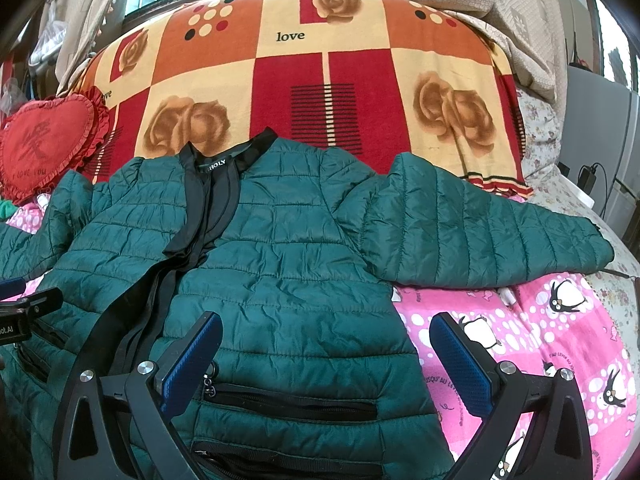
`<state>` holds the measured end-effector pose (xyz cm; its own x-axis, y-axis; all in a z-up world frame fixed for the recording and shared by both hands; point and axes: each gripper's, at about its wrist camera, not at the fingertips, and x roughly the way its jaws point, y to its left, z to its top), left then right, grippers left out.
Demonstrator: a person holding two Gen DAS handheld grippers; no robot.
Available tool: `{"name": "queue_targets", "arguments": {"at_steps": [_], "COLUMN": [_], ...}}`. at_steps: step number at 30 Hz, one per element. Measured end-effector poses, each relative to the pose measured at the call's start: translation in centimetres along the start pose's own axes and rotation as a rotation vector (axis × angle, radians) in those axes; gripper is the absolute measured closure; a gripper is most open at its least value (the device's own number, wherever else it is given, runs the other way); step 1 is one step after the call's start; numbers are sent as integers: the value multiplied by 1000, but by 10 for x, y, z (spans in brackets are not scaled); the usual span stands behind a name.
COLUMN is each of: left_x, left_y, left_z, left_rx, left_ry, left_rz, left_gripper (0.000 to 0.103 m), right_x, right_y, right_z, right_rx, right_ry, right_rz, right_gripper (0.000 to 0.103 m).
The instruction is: Fold large clothes
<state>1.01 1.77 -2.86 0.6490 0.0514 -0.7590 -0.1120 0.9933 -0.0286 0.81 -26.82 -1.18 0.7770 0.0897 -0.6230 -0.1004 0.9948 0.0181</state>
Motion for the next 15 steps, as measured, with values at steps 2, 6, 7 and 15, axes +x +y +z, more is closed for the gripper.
{"name": "queue_targets", "arguments": {"at_steps": [2, 6, 7, 15], "left_x": [0, 1, 0, 0], "left_y": [0, 1, 1, 1], "left_z": [0, 0, 0, 1], "left_rx": [1, 0, 0, 2], "left_ry": [1, 3, 1, 3], "left_rz": [-1, -1, -1, -3], "left_gripper": [0, 0, 0, 0], "right_x": [0, 0, 0, 0], "right_y": [0, 0, 0, 0], "right_z": [0, 0, 0, 0], "right_rx": [1, 0, 0, 0], "right_ry": [0, 0, -1, -1], "right_rz": [-1, 0, -1, 0], "right_gripper": [0, 0, 0, 0]}}
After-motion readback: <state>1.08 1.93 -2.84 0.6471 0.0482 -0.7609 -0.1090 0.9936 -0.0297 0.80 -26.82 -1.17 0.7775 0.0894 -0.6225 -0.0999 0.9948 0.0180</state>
